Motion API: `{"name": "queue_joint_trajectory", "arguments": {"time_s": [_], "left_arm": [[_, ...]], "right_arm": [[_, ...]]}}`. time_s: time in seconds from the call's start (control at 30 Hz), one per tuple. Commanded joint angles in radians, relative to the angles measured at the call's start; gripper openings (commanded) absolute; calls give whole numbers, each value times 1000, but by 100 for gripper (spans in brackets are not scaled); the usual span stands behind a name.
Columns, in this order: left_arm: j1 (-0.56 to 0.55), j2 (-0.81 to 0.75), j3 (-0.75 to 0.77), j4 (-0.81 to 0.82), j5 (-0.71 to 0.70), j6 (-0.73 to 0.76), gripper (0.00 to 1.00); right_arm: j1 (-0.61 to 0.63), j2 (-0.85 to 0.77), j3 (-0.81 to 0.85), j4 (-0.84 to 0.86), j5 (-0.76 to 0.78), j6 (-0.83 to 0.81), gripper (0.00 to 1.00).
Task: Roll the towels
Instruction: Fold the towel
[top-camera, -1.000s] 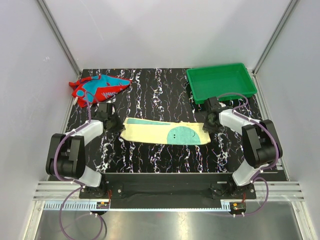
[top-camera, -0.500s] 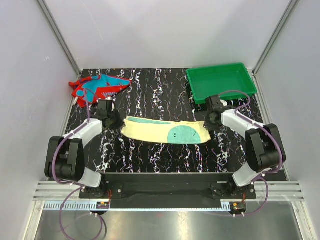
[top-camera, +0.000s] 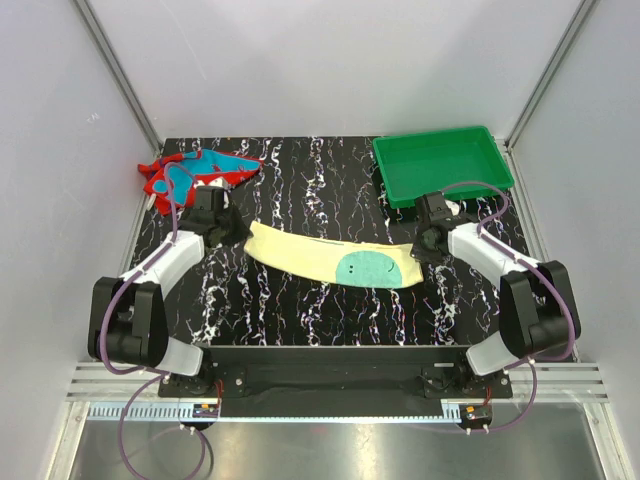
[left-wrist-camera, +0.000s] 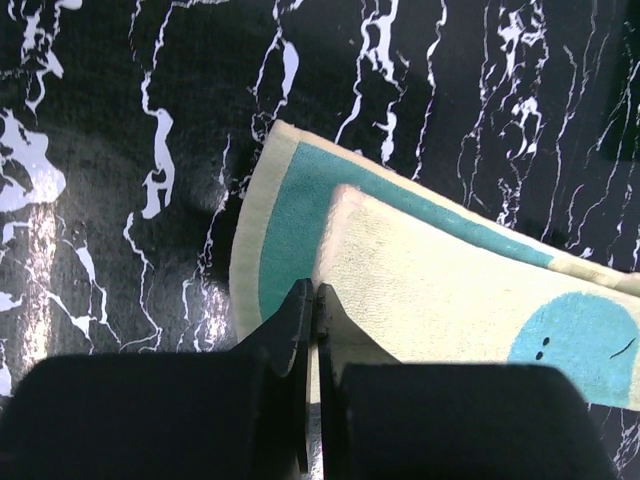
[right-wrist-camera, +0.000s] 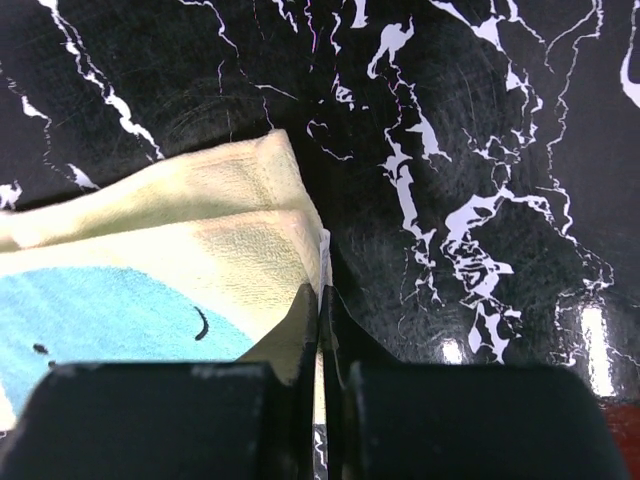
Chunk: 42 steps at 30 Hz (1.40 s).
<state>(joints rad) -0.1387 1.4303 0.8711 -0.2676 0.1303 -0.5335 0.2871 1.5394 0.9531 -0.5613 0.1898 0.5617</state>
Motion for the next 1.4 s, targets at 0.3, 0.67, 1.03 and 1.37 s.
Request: {"name": "queue_joint_trajectory", "arguments": {"time_s": [0.3, 0.67, 1.03, 1.37], "left_arm": [[-6, 149, 130, 119, 26, 50, 0], [-6, 349, 241, 31, -49, 47, 0], [-59, 289, 235, -41, -205, 61, 99], [-142, -1, 105, -27, -270, 4, 85]], "right_arm": [[-3, -144, -66, -6, 25, 29, 0], [-3, 19, -36, 26, 65, 53, 8], [-3, -36, -62, -15, 51, 63, 74], [-3, -284, -122, -65, 4, 70, 55]]}}
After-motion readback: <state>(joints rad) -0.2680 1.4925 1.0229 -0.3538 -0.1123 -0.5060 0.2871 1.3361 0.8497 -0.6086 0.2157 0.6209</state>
